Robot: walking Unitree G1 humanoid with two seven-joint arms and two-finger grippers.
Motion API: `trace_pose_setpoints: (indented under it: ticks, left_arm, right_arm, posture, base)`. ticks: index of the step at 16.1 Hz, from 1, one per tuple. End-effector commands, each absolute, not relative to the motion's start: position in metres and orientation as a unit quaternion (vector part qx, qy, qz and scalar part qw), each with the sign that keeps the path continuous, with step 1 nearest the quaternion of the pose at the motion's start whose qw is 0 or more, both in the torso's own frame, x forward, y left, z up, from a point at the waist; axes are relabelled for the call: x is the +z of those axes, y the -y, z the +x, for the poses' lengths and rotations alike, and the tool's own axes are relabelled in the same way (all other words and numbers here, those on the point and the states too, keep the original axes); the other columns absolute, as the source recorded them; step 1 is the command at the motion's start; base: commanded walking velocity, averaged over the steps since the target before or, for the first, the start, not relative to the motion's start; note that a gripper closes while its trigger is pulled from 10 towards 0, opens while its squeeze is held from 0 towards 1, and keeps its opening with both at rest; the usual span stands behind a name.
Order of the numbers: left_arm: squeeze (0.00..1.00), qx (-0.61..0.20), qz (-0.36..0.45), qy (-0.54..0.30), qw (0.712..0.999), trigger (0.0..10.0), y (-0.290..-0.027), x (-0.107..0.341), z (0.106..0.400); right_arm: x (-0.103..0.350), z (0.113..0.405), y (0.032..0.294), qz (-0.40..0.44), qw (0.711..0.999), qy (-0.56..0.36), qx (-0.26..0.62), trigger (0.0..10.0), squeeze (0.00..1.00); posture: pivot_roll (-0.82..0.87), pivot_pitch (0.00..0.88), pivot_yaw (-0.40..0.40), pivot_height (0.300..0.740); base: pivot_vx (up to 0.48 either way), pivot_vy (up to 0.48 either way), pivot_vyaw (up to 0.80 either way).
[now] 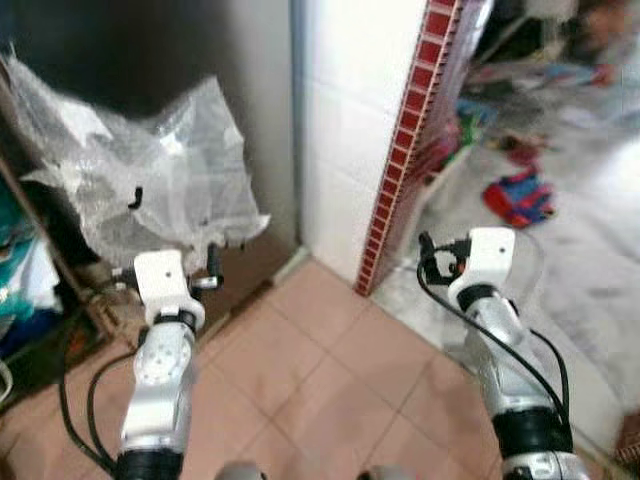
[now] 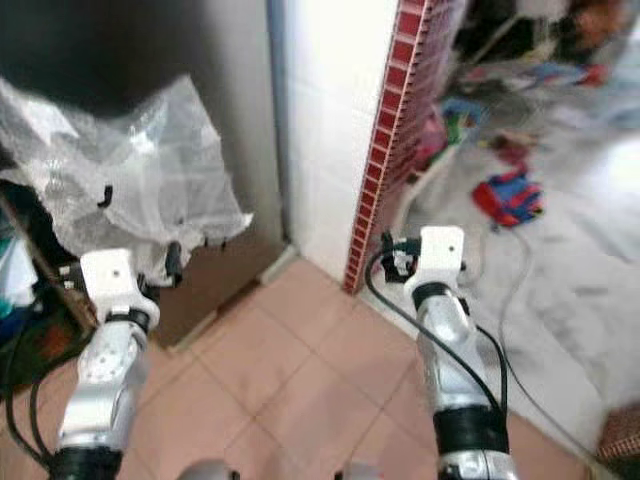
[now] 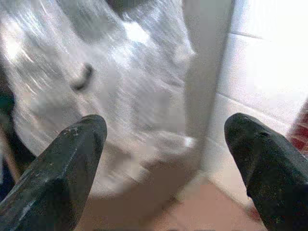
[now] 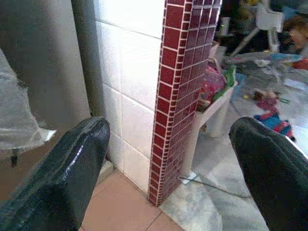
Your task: Restocking fridge
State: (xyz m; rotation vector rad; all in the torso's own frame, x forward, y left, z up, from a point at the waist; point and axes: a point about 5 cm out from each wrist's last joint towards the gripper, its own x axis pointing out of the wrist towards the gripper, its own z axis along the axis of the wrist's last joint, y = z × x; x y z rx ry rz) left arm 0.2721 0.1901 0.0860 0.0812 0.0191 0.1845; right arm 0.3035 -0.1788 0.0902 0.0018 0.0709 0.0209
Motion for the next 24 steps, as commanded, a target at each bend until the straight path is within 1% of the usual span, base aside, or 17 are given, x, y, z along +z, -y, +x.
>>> trace_pose_setpoints:
  ticks: [1,2,3,5,8,10,11,15,19,21,22,24]
  left_arm:
    - [0.0,0.116,0.066,-0.016,0.991,10.0,-0.199,0.084,0.273]
    - [0.0,0.109,0.047,-0.024,0.993,10.0,-0.198,0.082,0.274]
    - [0.0,0.104,0.045,-0.025,0.993,10.0,-0.198,0.081,0.275]
    - [0.0,0.092,0.061,-0.027,0.993,10.0,-0.196,0.081,0.276]
    - [0.0,0.083,0.062,-0.022,0.994,10.0,-0.197,0.081,0.278]
    - [0.0,0.076,0.062,-0.017,0.995,10.0,-0.199,0.082,0.279]
    - [0.0,0.068,0.048,-0.018,0.996,10.0,-0.201,0.082,0.277]
    - [0.0,0.029,0.04,-0.012,0.999,10.0,-0.192,0.083,0.277]
    - [0.0,0.015,0.038,-0.002,0.999,10.0,-0.188,0.085,0.277]
    - [0.0,-0.002,0.04,-0.013,0.999,10.0,-0.181,0.081,0.273]
    - [0.0,-0.015,0.038,-0.013,0.999,10.0,-0.174,0.081,0.271]
    - [0.0,-0.028,0.042,-0.015,0.999,10.0,-0.17,0.08,0.271]
  right_arm:
    - [0.097,0.307,0.174,-0.003,1.0,-0.022,0.018,10.0,0.0]
    - [0.097,0.308,0.174,-0.004,1.0,-0.022,0.016,10.0,0.0]
    - [0.097,0.307,0.174,-0.005,1.0,-0.022,0.015,10.0,0.0]
    - [0.097,0.307,0.174,-0.006,1.0,-0.021,0.015,10.0,0.0]
    - [0.096,0.306,0.173,-0.006,1.0,-0.022,0.012,10.0,0.0]
    - [0.095,0.306,0.173,-0.007,1.0,-0.023,0.011,10.0,0.0]
    - [0.095,0.305,0.173,-0.007,1.0,-0.023,0.01,10.0,0.0]
    - [0.093,0.305,0.17,-0.004,1.0,-0.024,0.006,10.0,0.0]
    - [0.092,0.308,0.172,-0.002,1.0,-0.024,0.0,10.0,0.0]
    - [0.097,0.312,0.17,0.005,1.0,-0.018,-0.002,10.0,0.0]
    - [0.101,0.314,0.169,0.004,1.0,-0.014,-0.001,10.0,0.0]
    - [0.102,0.315,0.17,0.007,1.0,-0.012,-0.007,10.0,0.0]
  posture:
    - [0.05,0.004,-0.024,0.74]
    - [0.05,0.004,-0.024,0.74]
    - [0.05,0.005,-0.024,0.74]
    - [0.05,0.005,-0.024,0.74]
    - [0.05,0.011,-0.02,0.74]
    - [0.05,0.014,-0.018,0.74]
    - [0.05,0.015,-0.015,0.74]
    - [0.06,0.013,-0.009,0.74]
    - [0.08,0.015,0.002,0.74]
    - [0.09,0.039,0.003,0.74]
    - [0.09,0.062,-0.005,0.74]
    - [0.09,0.065,0.0,0.74]
  base:
    - [0.0,0.48,-0.8]
    - [0.0,0.48,-0.8]
    - [0.0,0.48,-0.8]
    - [0.0,0.48,-0.8]
    - [0.0,0.459,-0.8]
    - [0.247,0.371,-0.8]
    - [0.382,0.259,-0.8]
    - [0.48,0.0,-0.8]
    - [0.48,0.0,-0.8]
    - [0.48,0.0,-0.8]
    - [0.48,0.0,-0.8]
    - [0.48,0.0,-0.8]
